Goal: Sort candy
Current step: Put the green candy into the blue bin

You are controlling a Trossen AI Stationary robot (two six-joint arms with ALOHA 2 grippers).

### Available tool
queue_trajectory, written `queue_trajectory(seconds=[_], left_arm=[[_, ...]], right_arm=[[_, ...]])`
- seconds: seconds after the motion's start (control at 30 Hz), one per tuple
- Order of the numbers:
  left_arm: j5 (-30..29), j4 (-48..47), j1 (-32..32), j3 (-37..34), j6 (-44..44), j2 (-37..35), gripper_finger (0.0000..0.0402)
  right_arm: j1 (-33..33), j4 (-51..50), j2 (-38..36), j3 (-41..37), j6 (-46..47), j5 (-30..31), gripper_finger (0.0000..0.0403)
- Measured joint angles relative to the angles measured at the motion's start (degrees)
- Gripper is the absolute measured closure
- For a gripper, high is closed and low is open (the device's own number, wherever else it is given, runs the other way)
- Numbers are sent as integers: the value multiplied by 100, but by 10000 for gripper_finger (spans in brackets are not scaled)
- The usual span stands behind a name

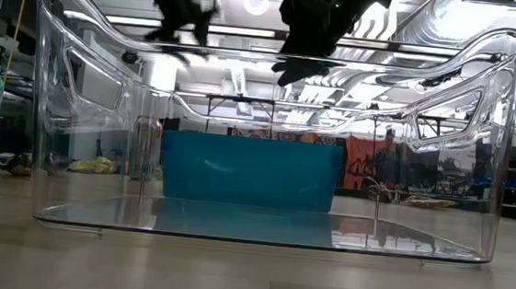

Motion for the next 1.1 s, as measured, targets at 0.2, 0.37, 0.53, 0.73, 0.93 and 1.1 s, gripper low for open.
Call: queue_trajectory(seconds=[0.2,0.37,0.53,0.73,0.93,1.1], left_arm=[[704,-659,1007,-28,-410,1133,170],[1461,-790,1406,-32,-480,1870,171],[1709,-794,1451,-32,-555,2307,171],[1979,-786,1325,-28,-510,2743,171],[1927,-798,1273,-28,-668,3072,171],[1660,-916,1255,-28,-700,3160,171]], right_arm=[[47,-34,0,0,487,-254,151],[209,-35,0,0,679,-323,151],[357,-33,0,0,677,-56,151],[372,-33,0,0,710,119,151],[398,-33,0,0,720,134,151],[398,-31,0,0,854,132,151]])
